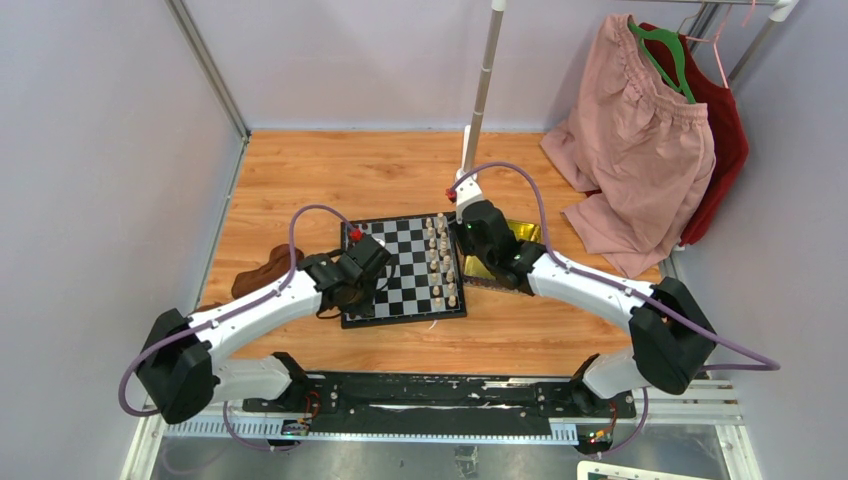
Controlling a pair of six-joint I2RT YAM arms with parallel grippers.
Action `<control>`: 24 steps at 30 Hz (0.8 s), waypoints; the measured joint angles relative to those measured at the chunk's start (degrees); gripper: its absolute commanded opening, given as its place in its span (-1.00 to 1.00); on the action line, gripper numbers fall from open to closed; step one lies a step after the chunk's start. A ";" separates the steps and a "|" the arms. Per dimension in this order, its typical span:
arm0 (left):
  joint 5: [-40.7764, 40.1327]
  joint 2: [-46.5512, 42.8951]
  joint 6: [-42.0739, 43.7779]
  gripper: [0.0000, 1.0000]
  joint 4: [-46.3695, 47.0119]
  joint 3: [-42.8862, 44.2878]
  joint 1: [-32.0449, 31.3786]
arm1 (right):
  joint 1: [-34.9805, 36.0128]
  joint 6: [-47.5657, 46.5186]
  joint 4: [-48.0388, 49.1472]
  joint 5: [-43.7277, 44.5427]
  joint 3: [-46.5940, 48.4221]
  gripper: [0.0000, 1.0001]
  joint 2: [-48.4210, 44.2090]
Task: Set up the chess pieces on the board
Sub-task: Place the chess piece on the chessboard.
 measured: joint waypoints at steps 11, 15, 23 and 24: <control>-1.73 1.88 0.02 -0.90 5.46 -2.67 0.00 | 0.00 0.00 0.02 -0.02 -0.50 -0.32 0.00; -2.05 2.43 0.02 -0.89 6.80 -2.89 0.00 | 0.00 0.00 0.04 -0.04 -0.50 -0.33 0.00; -2.10 3.32 0.02 -0.84 8.28 -2.95 0.00 | -0.37 0.00 0.04 -0.07 -0.50 -0.33 0.04; -2.10 3.34 0.02 -0.82 8.35 -2.95 0.00 | -0.39 0.00 0.04 -0.07 -0.50 -0.32 0.07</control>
